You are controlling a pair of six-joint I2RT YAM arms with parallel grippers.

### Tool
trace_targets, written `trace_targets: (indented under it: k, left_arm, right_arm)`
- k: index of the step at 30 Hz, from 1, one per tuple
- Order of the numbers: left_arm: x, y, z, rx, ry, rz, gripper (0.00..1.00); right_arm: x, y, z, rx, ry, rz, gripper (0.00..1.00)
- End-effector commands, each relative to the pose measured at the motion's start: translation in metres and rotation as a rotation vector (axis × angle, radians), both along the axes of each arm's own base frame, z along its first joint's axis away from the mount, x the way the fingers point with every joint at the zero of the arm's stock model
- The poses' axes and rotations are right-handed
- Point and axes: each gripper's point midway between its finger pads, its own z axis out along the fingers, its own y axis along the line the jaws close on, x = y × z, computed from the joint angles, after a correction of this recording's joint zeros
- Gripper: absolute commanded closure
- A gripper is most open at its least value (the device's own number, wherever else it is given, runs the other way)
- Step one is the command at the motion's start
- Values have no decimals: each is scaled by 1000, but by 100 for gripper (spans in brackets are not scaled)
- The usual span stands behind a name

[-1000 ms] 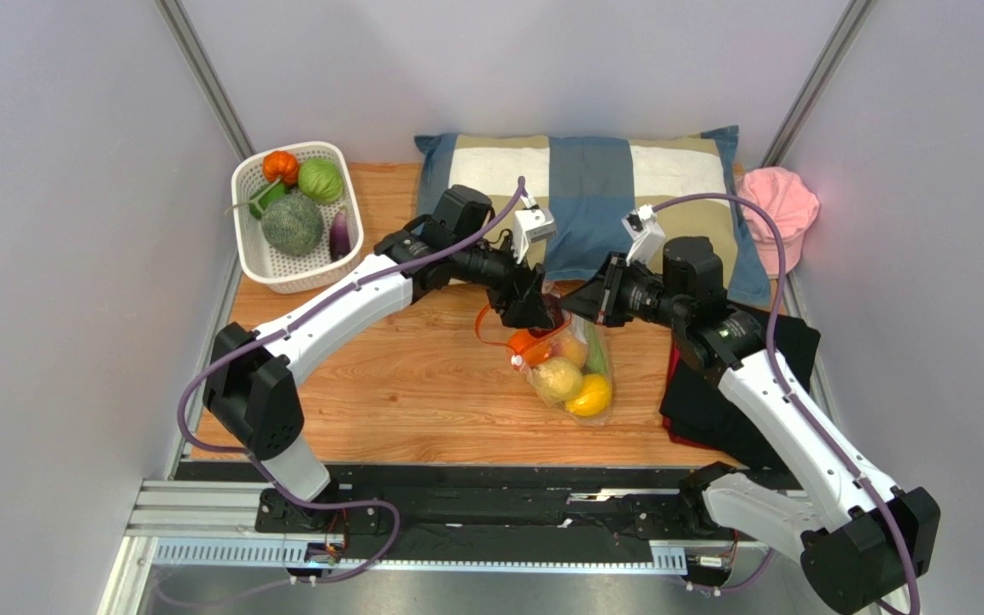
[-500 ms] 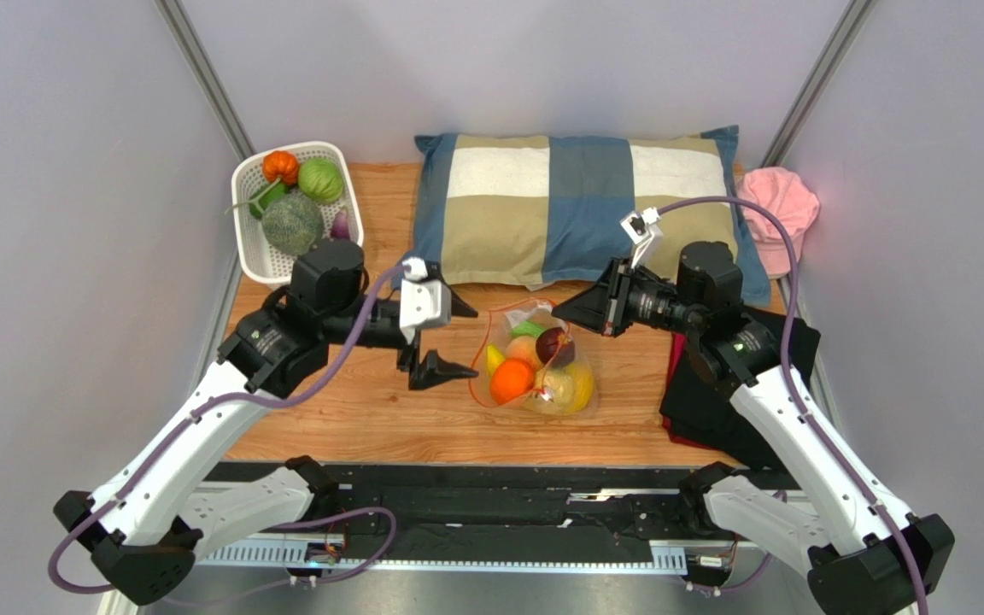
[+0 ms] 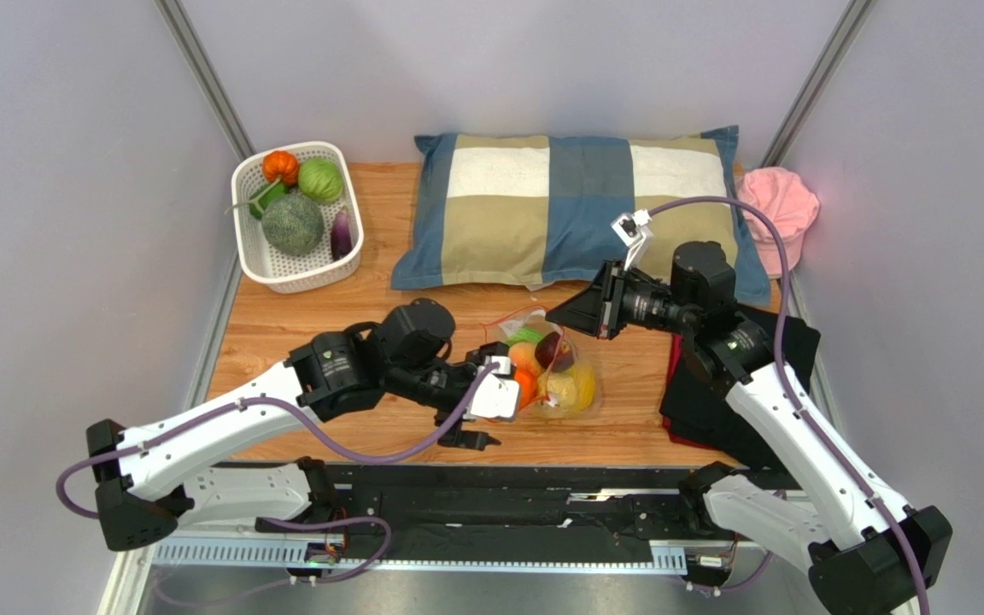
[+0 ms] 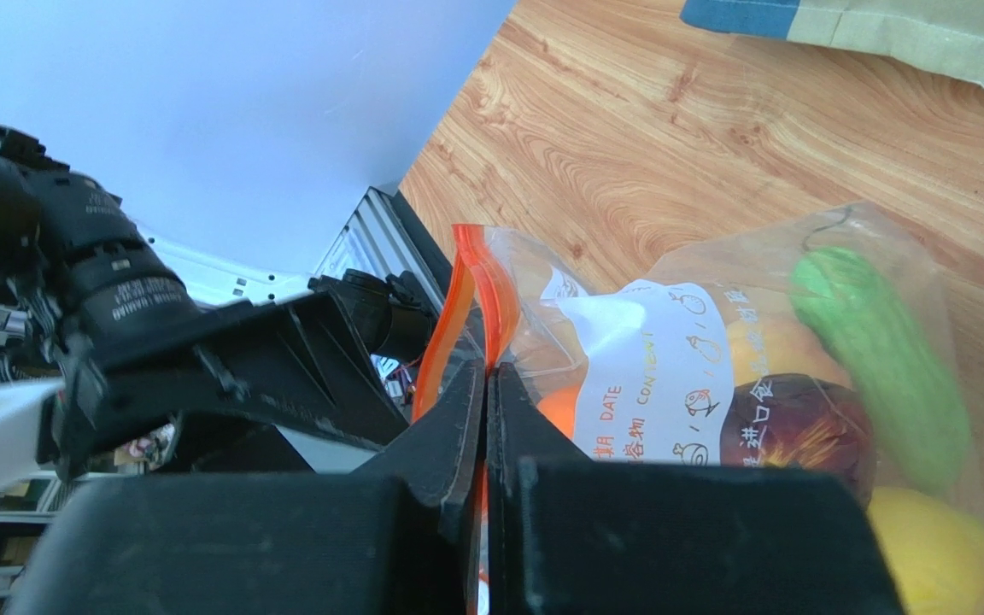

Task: Place the food in the zip-top bag and seal the zipper
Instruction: Zip the zipper food storage bag at the center of the board.

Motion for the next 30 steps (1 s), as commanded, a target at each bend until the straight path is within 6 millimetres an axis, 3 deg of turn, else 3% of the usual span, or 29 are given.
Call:
trace_targets:
  k: [1, 10, 11, 12, 17, 18, 20, 22, 23, 24, 25, 27, 30]
  left_arm:
    - [9, -17, -8, 24, -8, 80, 12]
    - [28, -29, -42, 74, 32, 216, 33]
    - [31, -31, -40, 65, 12, 221, 40]
    - [31, -31, -40, 65, 11, 218, 57]
    - [22, -33, -26, 14, 19, 177, 84]
    - [22, -33, -25, 13, 21, 174, 100]
    - [20, -34, -17, -2, 36, 178, 100]
    - [13, -34, -2, -51, 65, 170, 100]
    - [11, -33, 8, -88, 76, 174, 100]
    - [10, -34, 13, -105, 88, 184, 100]
    - [10, -35, 20, -128, 109, 203, 100]
    - [10, -37, 25, -138, 126, 214, 100]
    - [13, -40, 31, -154, 154, 235, 100]
  right_arm:
    - [2, 7, 15, 40, -55, 17, 100]
    - [3, 11, 4, 31, -35, 27, 100]
    - [3, 12, 3, 29, -33, 30, 100]
    - [3, 13, 1, 24, -35, 33, 100]
    - [3, 23, 1, 32, -49, 57, 100]
    - [5, 27, 0, 31, -45, 65, 100]
    - [3, 34, 5, 41, -62, 85, 100]
    - [4, 35, 4, 28, -76, 82, 82]
    - [4, 34, 4, 14, -75, 79, 69]
    - [4, 32, 2, -6, -87, 83, 50]
    - [4, 29, 5, -33, -140, 91, 41]
    - [2, 18, 7, -100, -182, 81, 27]
    - [-8, -7, 8, -217, -326, 86, 25]
